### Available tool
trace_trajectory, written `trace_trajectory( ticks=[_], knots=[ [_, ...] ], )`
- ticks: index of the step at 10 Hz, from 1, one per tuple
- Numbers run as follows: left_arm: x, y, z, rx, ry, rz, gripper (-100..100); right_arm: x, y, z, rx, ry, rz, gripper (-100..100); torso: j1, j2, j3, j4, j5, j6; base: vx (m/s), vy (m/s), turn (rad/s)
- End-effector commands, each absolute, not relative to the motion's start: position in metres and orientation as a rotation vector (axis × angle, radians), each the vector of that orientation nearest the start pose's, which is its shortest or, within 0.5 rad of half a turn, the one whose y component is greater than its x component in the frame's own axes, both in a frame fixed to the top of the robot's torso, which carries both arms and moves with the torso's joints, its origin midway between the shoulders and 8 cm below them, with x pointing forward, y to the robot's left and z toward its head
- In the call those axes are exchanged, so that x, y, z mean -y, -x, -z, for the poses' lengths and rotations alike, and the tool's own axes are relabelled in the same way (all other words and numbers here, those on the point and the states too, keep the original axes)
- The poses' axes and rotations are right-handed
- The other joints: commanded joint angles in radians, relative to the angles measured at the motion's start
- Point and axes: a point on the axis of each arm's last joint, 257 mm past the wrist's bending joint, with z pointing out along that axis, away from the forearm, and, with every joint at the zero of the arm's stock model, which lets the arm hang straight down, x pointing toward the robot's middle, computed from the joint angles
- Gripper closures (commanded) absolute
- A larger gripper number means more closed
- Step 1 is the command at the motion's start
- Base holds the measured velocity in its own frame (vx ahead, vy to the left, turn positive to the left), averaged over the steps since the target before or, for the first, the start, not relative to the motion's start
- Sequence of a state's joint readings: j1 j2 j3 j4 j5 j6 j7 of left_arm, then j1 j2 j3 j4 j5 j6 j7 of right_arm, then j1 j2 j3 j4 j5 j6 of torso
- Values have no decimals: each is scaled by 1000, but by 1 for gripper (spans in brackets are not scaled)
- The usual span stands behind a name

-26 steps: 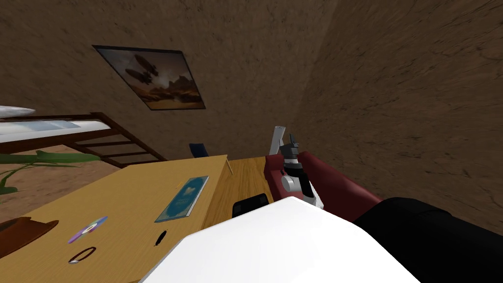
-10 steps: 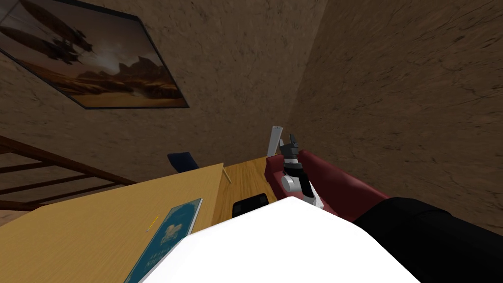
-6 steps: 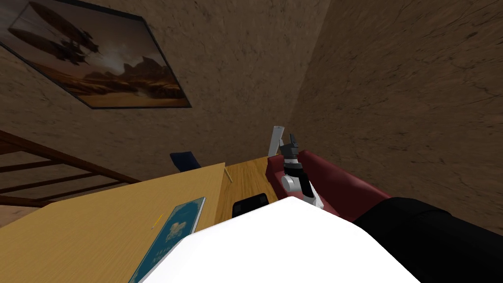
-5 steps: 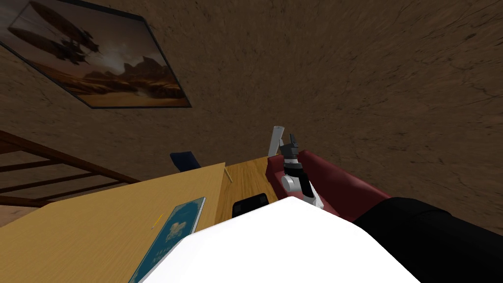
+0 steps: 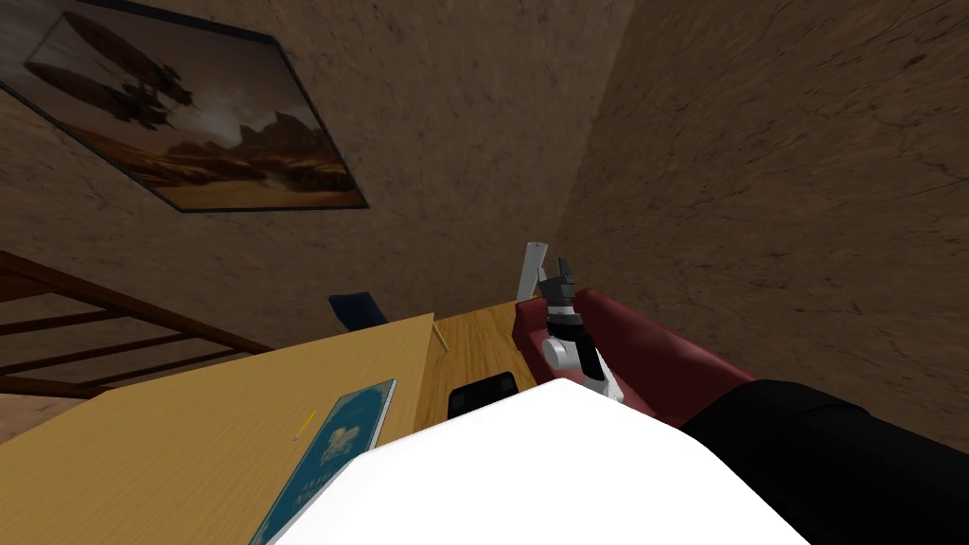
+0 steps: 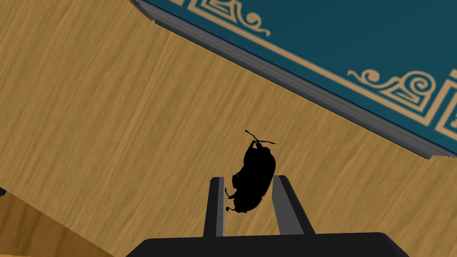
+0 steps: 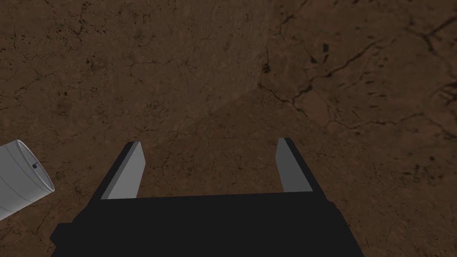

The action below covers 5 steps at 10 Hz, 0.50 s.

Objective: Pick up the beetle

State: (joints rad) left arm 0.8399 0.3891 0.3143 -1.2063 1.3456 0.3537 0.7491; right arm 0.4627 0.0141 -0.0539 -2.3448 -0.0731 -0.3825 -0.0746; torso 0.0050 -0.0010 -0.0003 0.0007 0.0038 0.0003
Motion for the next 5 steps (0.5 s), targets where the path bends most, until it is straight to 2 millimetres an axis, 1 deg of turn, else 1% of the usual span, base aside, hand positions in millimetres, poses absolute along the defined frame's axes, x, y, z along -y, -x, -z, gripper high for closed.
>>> trace_trajectory(
  ticks=[1,2,3,4,5],
  knots=[
    [-545,55,531,789,2779,559,100,302,-347,-44,-543,-747,-1377,0,0,0,0,0,0,0,1,-51,-39],
    [-549,60,524,793,2778,557,100,302,-347,-44,-543,-747,-1378,0,-3,0,0,0,-1,0,2,-80,-43],
    [-551,61,521,794,2778,557,100,302,-347,-44,-543,-747,-1378,0,-5,0,0,0,-1,0,1,-70,-11],
    [-550,61,524,787,2777,557,100,302,-347,-44,-543,-747,-1378,0,-5,0,0,0,-1,0,-1,-28,6],
    [-550,61,523,790,2778,557,0,302,-347,-44,-543,-747,-1378,0,-3,0,0,0,-1,0,0,-7,2]
  ],
)
